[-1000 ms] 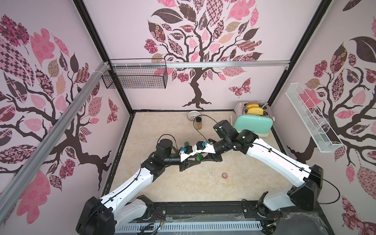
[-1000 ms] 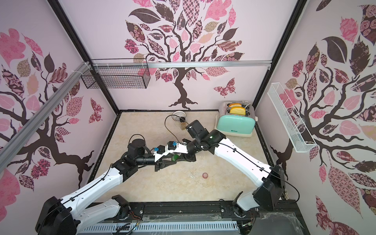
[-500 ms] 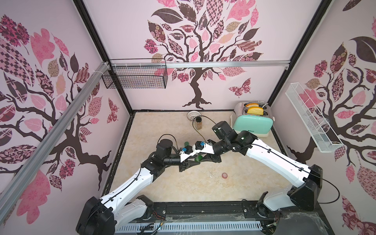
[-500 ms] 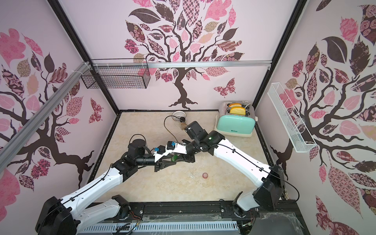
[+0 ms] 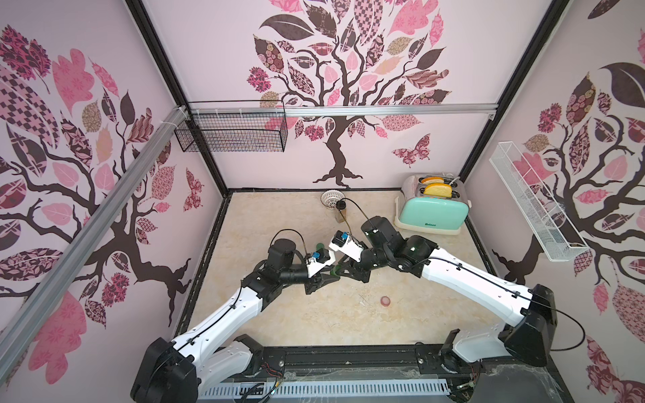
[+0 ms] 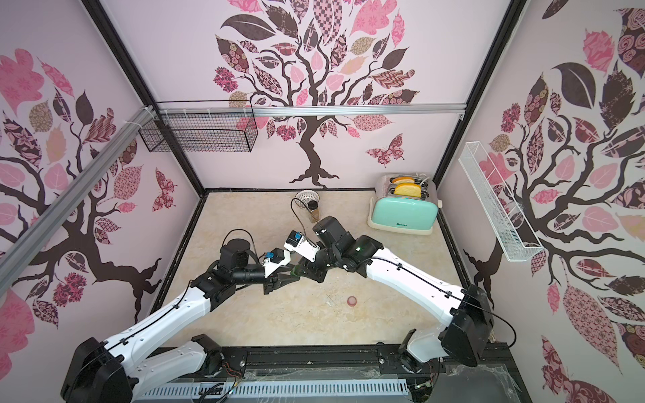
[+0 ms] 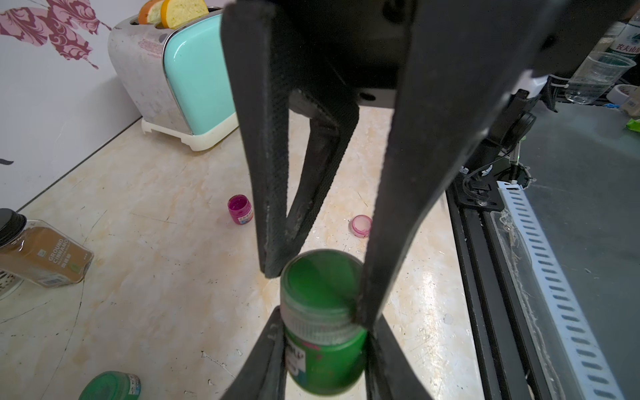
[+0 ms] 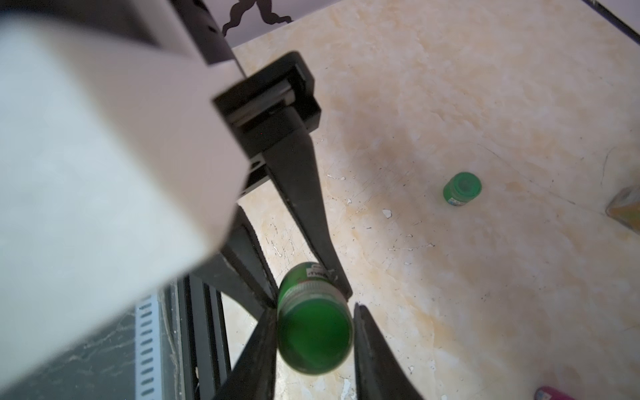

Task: Close the paint jar lid
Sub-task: Screw the lid onto the paint jar.

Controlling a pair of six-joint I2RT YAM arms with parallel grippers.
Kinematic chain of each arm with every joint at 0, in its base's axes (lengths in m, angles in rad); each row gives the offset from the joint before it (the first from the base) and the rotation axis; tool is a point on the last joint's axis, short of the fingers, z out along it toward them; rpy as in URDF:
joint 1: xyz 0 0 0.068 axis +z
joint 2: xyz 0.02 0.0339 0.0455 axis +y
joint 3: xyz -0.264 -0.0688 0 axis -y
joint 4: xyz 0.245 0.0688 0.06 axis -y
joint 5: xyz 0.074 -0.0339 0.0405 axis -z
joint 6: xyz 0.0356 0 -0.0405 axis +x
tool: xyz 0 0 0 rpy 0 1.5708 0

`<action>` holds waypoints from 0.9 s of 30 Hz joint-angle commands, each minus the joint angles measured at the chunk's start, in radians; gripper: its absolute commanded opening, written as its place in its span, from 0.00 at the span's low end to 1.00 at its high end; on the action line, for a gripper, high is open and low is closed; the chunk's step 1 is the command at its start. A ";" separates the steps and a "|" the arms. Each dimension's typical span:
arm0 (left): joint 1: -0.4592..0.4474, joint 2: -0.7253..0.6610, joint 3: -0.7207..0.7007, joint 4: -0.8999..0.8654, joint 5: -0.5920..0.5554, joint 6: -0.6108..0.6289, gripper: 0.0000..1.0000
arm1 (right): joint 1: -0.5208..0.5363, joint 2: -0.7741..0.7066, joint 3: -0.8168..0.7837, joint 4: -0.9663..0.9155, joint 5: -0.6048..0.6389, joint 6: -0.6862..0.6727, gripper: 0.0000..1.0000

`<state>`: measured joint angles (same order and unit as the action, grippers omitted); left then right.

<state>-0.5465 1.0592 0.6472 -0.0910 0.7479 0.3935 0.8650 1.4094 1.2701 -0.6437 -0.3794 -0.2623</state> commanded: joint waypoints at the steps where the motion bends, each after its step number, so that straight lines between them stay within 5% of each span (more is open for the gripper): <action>1: -0.018 -0.029 0.025 0.096 0.071 0.002 0.19 | 0.056 0.052 0.051 0.050 0.130 0.247 0.04; 12: -0.020 -0.037 0.027 0.095 0.068 0.004 0.19 | 0.115 0.101 0.064 0.046 0.233 0.838 0.00; 19: -0.021 -0.042 0.025 0.096 0.068 0.002 0.20 | 0.141 0.141 0.108 0.018 0.218 0.954 0.00; 27: -0.023 -0.048 0.023 0.094 0.065 0.002 0.19 | 0.141 0.124 0.108 0.025 0.231 0.927 0.00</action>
<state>-0.5400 1.0580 0.6376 -0.1703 0.6777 0.3901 0.9741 1.5089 1.3495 -0.7036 -0.1181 0.6479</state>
